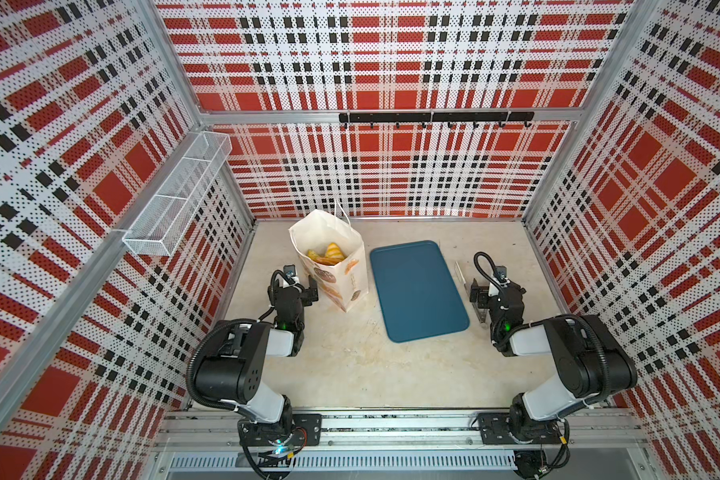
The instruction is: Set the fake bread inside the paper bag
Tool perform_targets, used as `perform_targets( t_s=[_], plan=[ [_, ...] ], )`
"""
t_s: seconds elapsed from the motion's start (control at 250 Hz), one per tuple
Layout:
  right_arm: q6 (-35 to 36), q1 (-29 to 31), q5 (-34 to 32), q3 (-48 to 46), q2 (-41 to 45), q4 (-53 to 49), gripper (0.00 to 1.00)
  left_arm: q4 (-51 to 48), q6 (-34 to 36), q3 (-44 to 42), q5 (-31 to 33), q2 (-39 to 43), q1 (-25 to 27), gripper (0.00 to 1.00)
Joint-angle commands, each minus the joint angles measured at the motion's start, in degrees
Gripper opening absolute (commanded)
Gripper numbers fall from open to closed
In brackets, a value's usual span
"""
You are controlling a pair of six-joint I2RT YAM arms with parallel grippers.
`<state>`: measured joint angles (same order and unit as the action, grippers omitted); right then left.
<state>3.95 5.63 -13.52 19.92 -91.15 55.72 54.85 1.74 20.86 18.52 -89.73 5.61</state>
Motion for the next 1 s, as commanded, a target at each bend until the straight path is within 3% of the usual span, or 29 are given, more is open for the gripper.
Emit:
perform_targets(
  t_s=[0.0,0.992],
  plan=[
    [1.1,-0.3,0.1,0.3,-0.3,3.6,1.0,2.1,-0.3,0.7,1.1,-0.6,0.4,1.0],
    [0.8,-0.3,-0.1,0.6,-0.4,2.9,1.0,2.3,0.5,0.8,2.6,-0.9,1.5,1.0]
  ],
)
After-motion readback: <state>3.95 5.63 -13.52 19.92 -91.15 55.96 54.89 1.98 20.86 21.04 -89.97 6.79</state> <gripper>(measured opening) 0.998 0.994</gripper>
